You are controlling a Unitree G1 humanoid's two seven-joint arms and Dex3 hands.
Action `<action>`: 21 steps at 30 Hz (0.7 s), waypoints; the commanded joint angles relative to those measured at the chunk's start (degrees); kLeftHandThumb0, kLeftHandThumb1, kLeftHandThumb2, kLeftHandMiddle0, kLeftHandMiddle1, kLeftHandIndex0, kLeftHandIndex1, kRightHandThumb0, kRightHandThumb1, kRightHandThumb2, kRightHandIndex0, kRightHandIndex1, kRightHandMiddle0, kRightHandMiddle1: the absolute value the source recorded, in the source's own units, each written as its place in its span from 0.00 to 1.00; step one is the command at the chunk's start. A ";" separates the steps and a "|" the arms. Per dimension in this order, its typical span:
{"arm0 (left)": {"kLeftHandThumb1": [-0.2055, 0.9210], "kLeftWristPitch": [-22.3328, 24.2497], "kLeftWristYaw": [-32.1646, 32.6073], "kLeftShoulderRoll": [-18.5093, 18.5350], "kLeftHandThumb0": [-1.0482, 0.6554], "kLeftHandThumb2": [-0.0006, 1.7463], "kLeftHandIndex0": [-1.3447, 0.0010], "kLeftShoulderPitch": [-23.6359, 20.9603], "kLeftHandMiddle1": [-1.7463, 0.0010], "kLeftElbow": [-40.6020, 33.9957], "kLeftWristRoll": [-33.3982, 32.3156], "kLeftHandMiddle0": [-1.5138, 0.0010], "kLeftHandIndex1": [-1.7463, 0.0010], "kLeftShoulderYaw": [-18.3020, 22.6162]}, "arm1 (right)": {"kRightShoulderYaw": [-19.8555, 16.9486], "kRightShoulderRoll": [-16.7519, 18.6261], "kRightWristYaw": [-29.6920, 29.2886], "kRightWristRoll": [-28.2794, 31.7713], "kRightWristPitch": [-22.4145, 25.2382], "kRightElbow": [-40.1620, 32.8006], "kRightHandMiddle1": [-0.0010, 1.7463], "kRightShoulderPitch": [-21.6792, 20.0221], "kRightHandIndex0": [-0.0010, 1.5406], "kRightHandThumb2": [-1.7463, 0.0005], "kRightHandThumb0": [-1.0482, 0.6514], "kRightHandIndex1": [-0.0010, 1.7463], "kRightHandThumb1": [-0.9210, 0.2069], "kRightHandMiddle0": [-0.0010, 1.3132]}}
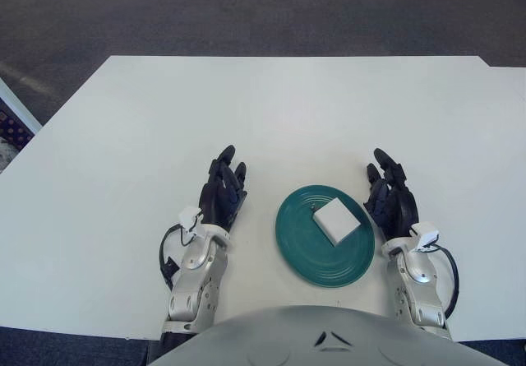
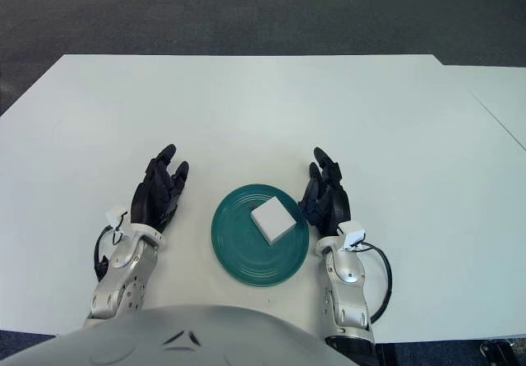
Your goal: Put the charger into the plate.
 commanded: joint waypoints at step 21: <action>1.00 -3.60 -5.10 -2.88 0.10 0.43 0.85 5.76 0.93 6.78 -3.86 0.66 0.23 1.29 | -1.59 -0.72 0.49 1.52 5.07 3.37 0.29 2.50 0.10 0.49 0.14 0.01 0.00 0.00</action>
